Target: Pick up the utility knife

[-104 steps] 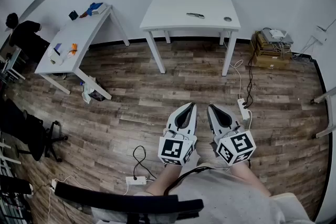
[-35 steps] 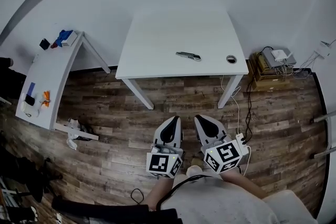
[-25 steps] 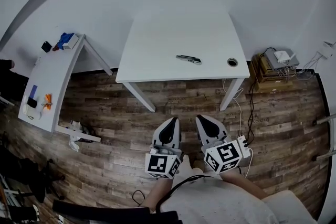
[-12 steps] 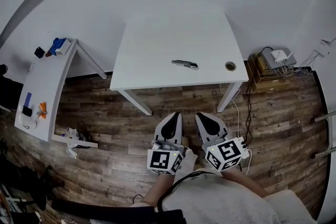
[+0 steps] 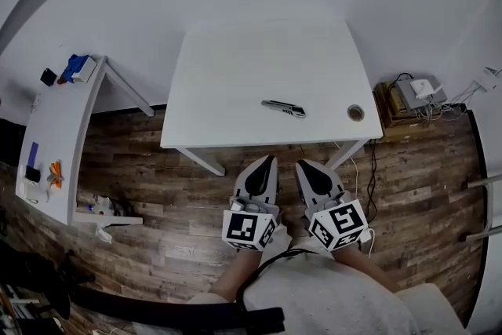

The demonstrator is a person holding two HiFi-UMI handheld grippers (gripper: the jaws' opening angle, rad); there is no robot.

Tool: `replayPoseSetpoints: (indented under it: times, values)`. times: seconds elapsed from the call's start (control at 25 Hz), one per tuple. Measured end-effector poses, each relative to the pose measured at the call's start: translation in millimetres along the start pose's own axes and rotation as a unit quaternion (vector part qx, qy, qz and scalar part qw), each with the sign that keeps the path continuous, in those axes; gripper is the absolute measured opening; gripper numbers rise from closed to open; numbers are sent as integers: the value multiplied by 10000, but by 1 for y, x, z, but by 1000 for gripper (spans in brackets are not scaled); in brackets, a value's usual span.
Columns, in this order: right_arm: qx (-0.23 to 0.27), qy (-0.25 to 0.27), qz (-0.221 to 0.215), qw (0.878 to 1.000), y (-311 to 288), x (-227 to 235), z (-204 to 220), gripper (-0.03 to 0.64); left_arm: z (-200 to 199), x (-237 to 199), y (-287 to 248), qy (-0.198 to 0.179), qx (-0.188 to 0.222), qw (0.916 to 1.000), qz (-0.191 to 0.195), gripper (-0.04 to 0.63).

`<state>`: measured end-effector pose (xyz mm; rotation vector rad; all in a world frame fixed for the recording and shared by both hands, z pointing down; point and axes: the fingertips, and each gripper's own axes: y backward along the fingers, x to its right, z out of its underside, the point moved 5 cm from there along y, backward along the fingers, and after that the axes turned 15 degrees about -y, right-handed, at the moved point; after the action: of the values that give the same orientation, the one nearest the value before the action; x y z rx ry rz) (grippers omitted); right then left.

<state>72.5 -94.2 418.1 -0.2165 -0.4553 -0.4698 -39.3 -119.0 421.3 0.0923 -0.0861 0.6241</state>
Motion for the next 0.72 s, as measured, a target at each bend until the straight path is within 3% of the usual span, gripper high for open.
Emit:
replayPoseSetpoints:
  times: [0.72]
  values:
    - [-117,-82,350,9993,-104,31,-17,8,37,-75,-90,378,-154,9982,444,6]
